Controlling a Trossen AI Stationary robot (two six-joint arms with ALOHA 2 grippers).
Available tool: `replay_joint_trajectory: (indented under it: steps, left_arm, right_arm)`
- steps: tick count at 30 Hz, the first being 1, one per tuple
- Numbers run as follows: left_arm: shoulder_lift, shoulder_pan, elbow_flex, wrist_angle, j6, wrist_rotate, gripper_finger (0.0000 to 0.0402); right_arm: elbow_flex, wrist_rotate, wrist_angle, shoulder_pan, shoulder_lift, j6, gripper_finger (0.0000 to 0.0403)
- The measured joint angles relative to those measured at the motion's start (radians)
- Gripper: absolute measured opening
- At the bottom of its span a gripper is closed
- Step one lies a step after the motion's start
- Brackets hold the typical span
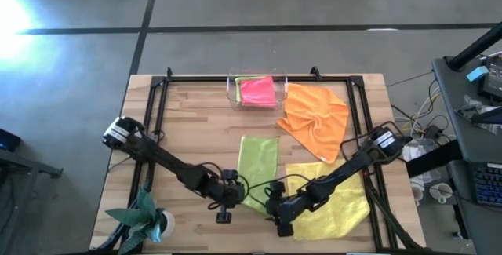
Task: Fold microfiber towels
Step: Fold the green microfiber towel
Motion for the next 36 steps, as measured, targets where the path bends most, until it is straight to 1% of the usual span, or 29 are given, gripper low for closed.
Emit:
replay_joint_trajectory:
  steps: [3,8,11,15,18,23,24,28,30,33,36]
  left_arm:
    - [-0.005,0.0,0.0,0.0,-0.029,0.004,0.0001]
    - [-0.018,0.0,0.001,0.002,-0.056,0.034,0.0001]
    - [-0.018,0.0,0.001,0.0,-0.08,0.05,0.0]
    - [-0.018,0.004,0.0,0.0,-0.083,0.054,0.0]
    - [-0.018,0.006,0.0,0.001,-0.084,0.055,0.0]
    - [-0.025,0.006,-0.001,0.0,-0.085,0.063,0.0]
    - [-0.029,0.006,-0.001,-0.001,-0.09,0.076,0.0]
    - [-0.052,0.006,0.002,0.001,-0.111,0.121,0.0]
    - [-0.057,0.003,0.01,0.001,-0.134,0.172,0.0]
    - [-0.06,-0.005,0.016,0.004,-0.203,0.259,0.0]
    - [-0.06,-0.022,0.016,0.008,-0.256,0.27,0.0]
  right_arm:
    - [0.013,0.003,-0.011,0.007,0.018,0.0,0.0203]
    - [0.045,0.064,-0.091,0.007,0.047,0.028,0.0203]
    - [0.08,0.111,-0.116,0.008,0.066,0.029,0.0189]
    - [0.132,0.134,-0.181,0.009,0.092,0.027,0.0145]
    - [0.162,0.167,-0.254,0.009,0.103,0.049,0.0101]
    - [0.201,0.187,-0.352,0.007,0.104,0.071,0.0023]
    - [0.212,0.186,-0.364,0.007,0.104,0.072,0.0016]
    - [0.27,0.151,-0.438,0.015,0.101,0.09,0.001]
    - [0.309,0.132,-0.474,0.027,0.1,0.092,0.001]
    - [0.377,0.131,-0.55,0.051,0.1,0.116,0.0009]
    - [0.45,0.135,-0.657,0.073,0.098,0.167,0.0009]
